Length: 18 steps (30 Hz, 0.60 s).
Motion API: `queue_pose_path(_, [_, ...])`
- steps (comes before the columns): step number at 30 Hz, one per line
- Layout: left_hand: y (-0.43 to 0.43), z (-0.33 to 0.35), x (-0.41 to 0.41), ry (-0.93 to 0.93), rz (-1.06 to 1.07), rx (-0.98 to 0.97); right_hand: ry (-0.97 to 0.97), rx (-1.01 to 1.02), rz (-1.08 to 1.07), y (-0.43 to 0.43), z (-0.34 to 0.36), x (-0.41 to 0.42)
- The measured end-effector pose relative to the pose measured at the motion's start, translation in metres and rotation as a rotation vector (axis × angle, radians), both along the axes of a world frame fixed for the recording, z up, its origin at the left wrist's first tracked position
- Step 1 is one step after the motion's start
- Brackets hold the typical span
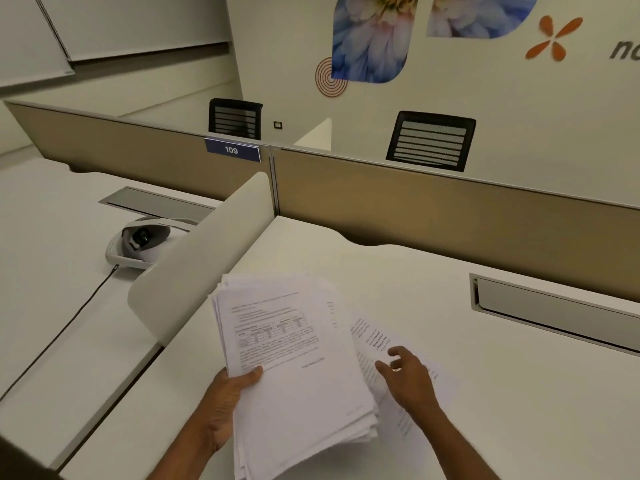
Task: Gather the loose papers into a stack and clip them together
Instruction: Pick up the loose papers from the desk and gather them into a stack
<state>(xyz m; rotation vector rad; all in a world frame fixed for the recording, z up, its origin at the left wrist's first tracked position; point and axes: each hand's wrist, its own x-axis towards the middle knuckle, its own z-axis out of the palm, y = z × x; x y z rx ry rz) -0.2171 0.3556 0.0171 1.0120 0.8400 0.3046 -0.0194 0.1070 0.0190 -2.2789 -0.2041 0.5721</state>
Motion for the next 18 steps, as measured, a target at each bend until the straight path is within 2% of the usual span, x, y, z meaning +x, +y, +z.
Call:
queue_pose_path(3, [0.022, -0.009, -0.001, 0.056, 0.031, 0.081, -0.098, -0.218, 0.064, 0.011, -0.021, 0.014])
queue_pose_path(11, [0.035, -0.046, -0.016, 0.217, 0.043, 0.059, -0.193, -0.527, 0.334, 0.040, -0.035, 0.024])
queue_pose_path(15, [0.031, -0.060, -0.018, 0.283, 0.057, 0.083, -0.156, -0.610, 0.373, 0.047, -0.029, 0.037])
queue_pose_path(18, [0.025, -0.060, -0.015, 0.284, 0.059, 0.063, -0.109, -0.595, 0.390, 0.049, -0.032, 0.043])
